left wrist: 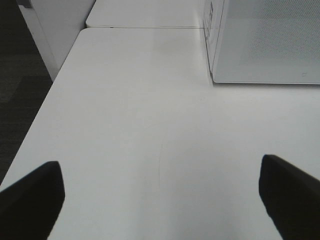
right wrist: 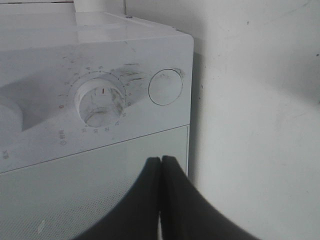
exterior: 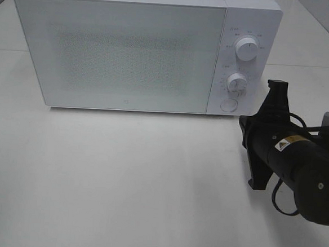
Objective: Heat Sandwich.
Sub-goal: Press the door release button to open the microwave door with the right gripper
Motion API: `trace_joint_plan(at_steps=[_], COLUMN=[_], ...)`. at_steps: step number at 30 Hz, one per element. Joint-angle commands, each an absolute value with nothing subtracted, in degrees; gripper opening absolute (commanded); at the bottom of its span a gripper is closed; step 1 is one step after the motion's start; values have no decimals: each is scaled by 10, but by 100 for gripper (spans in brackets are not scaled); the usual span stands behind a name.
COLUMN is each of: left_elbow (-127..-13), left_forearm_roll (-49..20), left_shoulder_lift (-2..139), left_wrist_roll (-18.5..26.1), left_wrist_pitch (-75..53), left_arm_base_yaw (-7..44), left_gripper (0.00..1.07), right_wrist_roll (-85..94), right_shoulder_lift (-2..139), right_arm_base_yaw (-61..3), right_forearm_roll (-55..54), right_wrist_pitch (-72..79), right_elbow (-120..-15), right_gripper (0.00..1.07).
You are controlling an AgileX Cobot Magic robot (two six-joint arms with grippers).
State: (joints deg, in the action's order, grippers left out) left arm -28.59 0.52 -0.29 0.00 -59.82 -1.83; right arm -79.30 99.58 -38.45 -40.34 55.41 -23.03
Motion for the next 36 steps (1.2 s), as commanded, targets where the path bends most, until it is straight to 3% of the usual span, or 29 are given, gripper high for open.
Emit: trace_joint_plan(at_steps=[1, 20, 36], left_elbow=[-284, -284, -284], left_forearm_roll=[6, 6, 6], left_shoulder_lift=[-17, -17, -17], left_wrist_roll=[0, 0, 0], left_wrist_pitch=[-593, -593, -593], left_arm_base_yaw=[-19, -19, -19], left_gripper=[100, 100, 100], right_wrist_roll=[-799, -799, -800], right_shoulder_lift=[1015, 1124, 1175], right_arm_base_yaw=[-368, -281, -265], right_forearm_roll=[-380, -319, -325], right_wrist_pitch=[542, 472, 489], right_elbow=[-257, -392, -441], right_gripper=[0, 0, 0])
